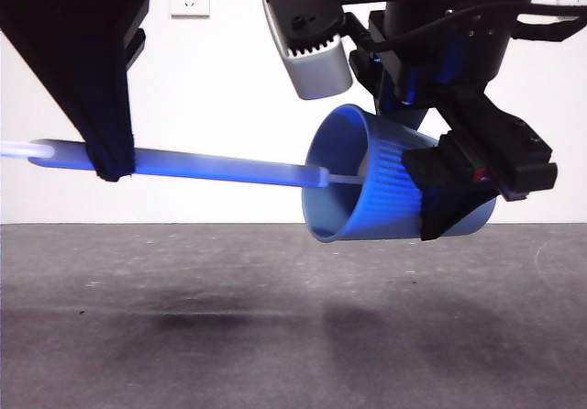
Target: Pick up the cup brush,pick up the cup,insert the brush into the cup,clean the cup,put the cup brush back,put the cup back to the fixed position on the table
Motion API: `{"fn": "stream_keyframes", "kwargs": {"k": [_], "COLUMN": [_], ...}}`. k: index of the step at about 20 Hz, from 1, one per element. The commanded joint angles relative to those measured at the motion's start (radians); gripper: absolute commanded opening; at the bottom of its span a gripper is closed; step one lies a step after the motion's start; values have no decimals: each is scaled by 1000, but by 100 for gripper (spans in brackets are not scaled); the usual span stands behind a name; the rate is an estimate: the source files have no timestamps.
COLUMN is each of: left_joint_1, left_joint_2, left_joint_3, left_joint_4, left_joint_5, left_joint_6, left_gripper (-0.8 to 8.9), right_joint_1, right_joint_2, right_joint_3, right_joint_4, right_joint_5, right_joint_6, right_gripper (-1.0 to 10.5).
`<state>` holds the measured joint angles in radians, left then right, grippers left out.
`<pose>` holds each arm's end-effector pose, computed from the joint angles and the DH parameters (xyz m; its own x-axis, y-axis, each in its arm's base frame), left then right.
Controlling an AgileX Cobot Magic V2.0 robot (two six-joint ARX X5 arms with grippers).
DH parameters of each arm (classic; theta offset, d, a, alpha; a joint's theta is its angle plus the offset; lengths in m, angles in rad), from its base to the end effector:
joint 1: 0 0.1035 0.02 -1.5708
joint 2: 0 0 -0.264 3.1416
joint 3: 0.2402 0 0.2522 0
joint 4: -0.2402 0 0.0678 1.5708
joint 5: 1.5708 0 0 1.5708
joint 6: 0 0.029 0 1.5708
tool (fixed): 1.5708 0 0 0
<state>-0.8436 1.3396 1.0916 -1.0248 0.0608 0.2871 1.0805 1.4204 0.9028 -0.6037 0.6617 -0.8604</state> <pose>0.1583 -0.1805 0.2660 0.1494 -0.2593 -0.9542 0.9065 0.4214 0.0274 0.1393 0.2231 0.2138 0.7035 0.0131 -0.7106 -0.6934 -0.2065 -0.6903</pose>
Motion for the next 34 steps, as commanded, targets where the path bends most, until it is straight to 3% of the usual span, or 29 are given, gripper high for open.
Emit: {"fn": "stream_keyframes", "kwargs": {"k": [1,5,13,17,22,27,31,34], "left_joint_1": [7,28,35,35,29,23,27,27], "left_joint_2": [2,-13,-27,-27,-21,-19,-19,-19], "left_joint_3": [-4,-4,-4,-4,-4,-4,-4,-4], "left_joint_4": [-26,-74,-87,-40,47,47,17,-13], "left_joint_5": [-42,-43,-55,-47,39,45,30,-9], "left_joint_6": [-6,-6,5,5,1,1,1,1], "left_gripper": [-8,-8,-9,-9,-9,-9,-8,-8], "right_joint_1": [-12,-75,-138,-118,-28,16,-34,-102], "right_joint_2": [6,6,6,6,6,6,6,0], "right_joint_3": [-2,-2,-2,-2,-2,-2,-2,-2], "right_joint_4": [2,-48,-54,-26,55,67,21,-11], "right_joint_5": [47,53,69,21,15,21,59,82], "right_joint_6": [14,61,59,58,0,-3,46,130], "right_gripper": [-17,-17,-17,-17,-17,-17,-17,-17]}}
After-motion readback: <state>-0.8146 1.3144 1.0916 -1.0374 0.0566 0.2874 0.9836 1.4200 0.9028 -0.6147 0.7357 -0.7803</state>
